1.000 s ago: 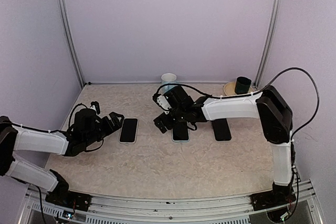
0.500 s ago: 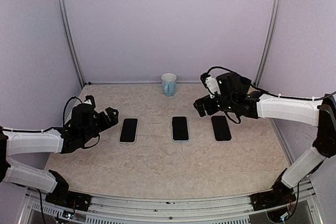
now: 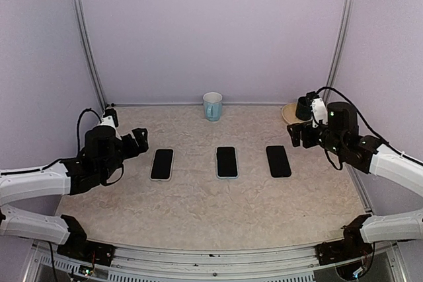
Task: Put the phone into the phone case
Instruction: Reset both arms
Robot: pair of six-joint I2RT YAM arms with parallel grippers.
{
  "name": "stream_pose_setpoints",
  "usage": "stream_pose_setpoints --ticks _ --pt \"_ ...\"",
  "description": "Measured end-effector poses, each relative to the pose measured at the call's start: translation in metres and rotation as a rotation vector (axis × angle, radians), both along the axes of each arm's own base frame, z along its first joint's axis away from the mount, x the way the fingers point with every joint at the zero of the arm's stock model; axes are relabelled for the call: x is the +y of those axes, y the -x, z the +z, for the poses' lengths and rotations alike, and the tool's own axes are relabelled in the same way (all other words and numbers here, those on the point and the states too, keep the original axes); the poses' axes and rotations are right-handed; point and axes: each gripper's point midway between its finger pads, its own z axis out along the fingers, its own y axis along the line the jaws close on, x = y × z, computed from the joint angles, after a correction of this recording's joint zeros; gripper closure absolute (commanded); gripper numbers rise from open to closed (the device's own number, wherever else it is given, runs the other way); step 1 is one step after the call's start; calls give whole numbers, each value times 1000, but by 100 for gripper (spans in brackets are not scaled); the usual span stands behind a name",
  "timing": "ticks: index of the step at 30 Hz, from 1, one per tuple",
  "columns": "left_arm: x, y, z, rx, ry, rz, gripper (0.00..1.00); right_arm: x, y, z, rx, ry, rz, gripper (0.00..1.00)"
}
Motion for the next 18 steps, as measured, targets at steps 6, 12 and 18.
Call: stream_pose_setpoints --ticks 6,12,18 --pt "8 5 14 -24 -60 19 1 -22 11 13 -47 -20 -91 0" --pt "23 11 38 -85 -69 49 1 -39 19 5 -45 -8 -160 0" --pt "30 10 35 -73 -83 68 1 -50 22 15 -80 -14 -211 0"
